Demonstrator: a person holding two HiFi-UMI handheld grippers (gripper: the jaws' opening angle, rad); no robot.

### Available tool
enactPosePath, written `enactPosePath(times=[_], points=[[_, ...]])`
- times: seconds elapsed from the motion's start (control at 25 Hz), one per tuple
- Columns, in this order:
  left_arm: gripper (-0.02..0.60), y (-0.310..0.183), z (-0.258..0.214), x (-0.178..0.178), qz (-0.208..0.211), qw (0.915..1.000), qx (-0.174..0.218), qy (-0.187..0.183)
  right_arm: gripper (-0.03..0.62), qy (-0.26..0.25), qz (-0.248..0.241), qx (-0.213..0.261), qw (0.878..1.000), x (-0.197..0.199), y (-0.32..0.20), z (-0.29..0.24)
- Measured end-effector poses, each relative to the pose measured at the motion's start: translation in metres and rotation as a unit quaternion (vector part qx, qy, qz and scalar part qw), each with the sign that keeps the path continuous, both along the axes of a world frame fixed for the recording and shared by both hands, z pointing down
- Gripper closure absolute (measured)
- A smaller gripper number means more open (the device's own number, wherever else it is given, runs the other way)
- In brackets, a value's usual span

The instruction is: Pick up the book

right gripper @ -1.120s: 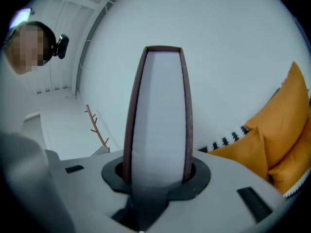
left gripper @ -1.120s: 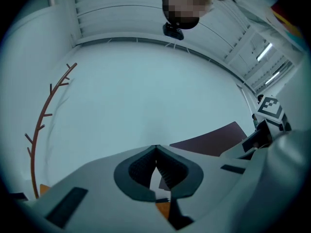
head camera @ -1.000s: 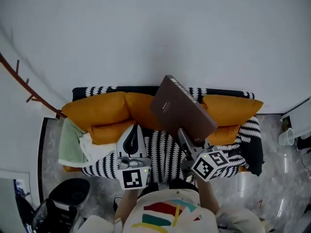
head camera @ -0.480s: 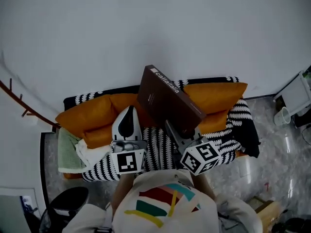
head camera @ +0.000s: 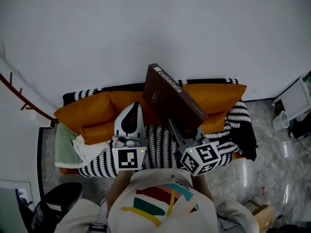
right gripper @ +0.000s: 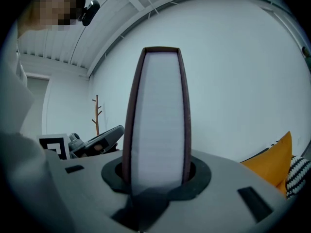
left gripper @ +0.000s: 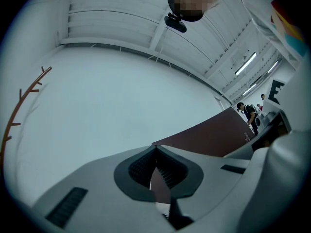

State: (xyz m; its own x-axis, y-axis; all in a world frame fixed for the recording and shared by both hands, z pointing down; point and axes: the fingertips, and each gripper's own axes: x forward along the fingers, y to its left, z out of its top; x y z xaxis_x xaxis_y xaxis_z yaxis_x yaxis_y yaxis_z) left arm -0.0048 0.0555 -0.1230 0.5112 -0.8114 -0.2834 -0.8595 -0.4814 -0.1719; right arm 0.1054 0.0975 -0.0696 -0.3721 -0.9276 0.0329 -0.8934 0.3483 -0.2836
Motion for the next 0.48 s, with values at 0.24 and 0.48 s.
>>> enactPosePath(times=[0.24, 0.48], points=[[0.578, -0.001, 0.003, -0.006, -0.021, 0.9997, -0.008, -0.007, 0.444, 0.006, -0.005, 0.003, 1.000, 0.000, 0.001, 0.001], [0.578, -0.002, -0.001, -0.013, -0.033, 0.9994, 0.000, -0.001, 0.444, -0.015, -0.023, -0.002, 1.000, -0.002, 0.000, 0.001]])
